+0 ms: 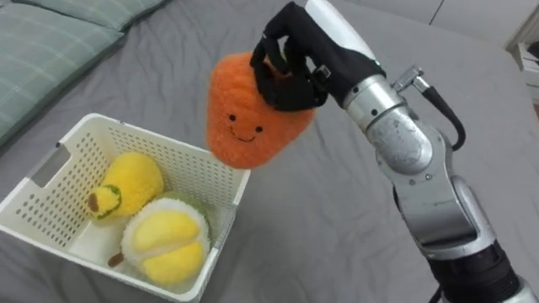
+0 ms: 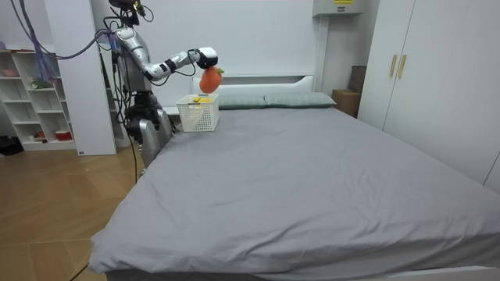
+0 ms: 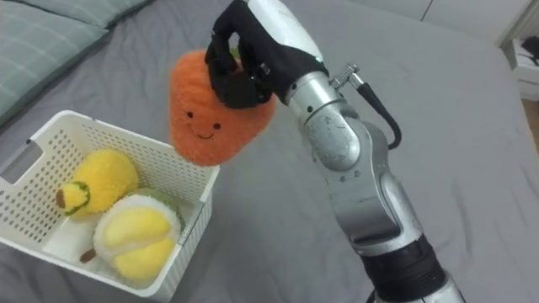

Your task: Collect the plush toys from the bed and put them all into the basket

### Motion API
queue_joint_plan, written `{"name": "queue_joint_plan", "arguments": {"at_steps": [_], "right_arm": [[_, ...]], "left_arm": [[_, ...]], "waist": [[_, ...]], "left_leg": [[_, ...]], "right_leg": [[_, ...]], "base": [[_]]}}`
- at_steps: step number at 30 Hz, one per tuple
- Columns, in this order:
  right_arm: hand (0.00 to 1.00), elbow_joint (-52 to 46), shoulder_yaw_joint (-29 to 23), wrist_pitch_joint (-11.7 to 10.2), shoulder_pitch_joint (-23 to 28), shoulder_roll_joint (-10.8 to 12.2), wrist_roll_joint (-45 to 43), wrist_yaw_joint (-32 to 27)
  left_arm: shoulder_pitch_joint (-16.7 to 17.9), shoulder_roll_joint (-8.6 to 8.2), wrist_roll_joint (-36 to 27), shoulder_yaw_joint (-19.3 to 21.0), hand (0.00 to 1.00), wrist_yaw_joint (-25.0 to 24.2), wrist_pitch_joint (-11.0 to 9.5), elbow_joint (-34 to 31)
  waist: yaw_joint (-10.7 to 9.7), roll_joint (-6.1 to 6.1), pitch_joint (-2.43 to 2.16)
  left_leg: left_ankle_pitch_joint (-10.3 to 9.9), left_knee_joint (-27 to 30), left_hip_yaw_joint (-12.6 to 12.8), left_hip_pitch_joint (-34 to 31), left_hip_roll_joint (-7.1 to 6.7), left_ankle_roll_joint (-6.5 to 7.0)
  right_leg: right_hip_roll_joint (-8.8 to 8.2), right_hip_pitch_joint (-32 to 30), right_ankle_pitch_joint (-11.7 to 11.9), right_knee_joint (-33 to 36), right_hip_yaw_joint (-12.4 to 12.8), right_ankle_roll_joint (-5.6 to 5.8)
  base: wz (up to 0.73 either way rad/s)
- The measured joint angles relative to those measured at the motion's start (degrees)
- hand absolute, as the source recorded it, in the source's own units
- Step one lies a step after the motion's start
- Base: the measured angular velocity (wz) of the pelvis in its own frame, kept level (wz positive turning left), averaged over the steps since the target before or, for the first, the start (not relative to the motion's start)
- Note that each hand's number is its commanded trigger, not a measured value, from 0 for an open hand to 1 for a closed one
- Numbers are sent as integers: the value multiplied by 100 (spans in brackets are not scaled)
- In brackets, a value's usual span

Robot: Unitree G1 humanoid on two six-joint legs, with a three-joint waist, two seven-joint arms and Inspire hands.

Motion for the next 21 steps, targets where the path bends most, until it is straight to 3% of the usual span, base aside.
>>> {"name": "queue_joint_plan", "arguments": {"at_steps": [3, 8, 13, 14, 15, 21], "right_arm": [[100, 91, 111, 10, -46, 34, 144, 25], [100, 238, 539, 69, -219, 85, 499, 64], [100, 790, 801, 81, -479, 425, 406, 189], [65, 866, 827, 111, -483, 464, 394, 236], [0, 890, 875, 165, -483, 495, 391, 281], [0, 1103, 1023, 194, -487, 586, 392, 339]], "left_arm": [[-79, 31, 0, -2, 0, -9, 17, 0], [-195, 70, -3, -77, 0, -12, 90, 0], [-249, 78, 0, -143, 0, -103, 183, -4], [-260, 79, 0, -146, 0, -111, 197, -21], [-260, 80, 7, -150, 0, -112, 207, -40], [-262, 116, 55, -160, 0, -116, 261, -43]], "waist": [[114, -30, 20], [192, -108, 99], [395, -216, 104], [496, -241, 112], [535, -260, 122], [696, -263, 127]], "left_leg": [[3, 11, -23, 1, -6, 4], [2, 23, -228, -77, -47, 5], [2, 80, -298, -122, -70, 8], [4, 90, -302, -121, -72, 11], [7, 90, -322, -121, -77, 16], [13, 100, -419, -132, -93, 20]], "right_leg": [[-14, 13, -3, 2, -17, 5], [-46, 43, -22, 6, -194, 22], [-60, 46, -29, -9, -260, 34], [-66, 45, -29, -10, -286, 34], [-72, 46, -29, -10, -312, 35], [-78, 69, -29, -15, -371, 36]], "base": [[5], [17], [8], [7], [7], [8]]}}
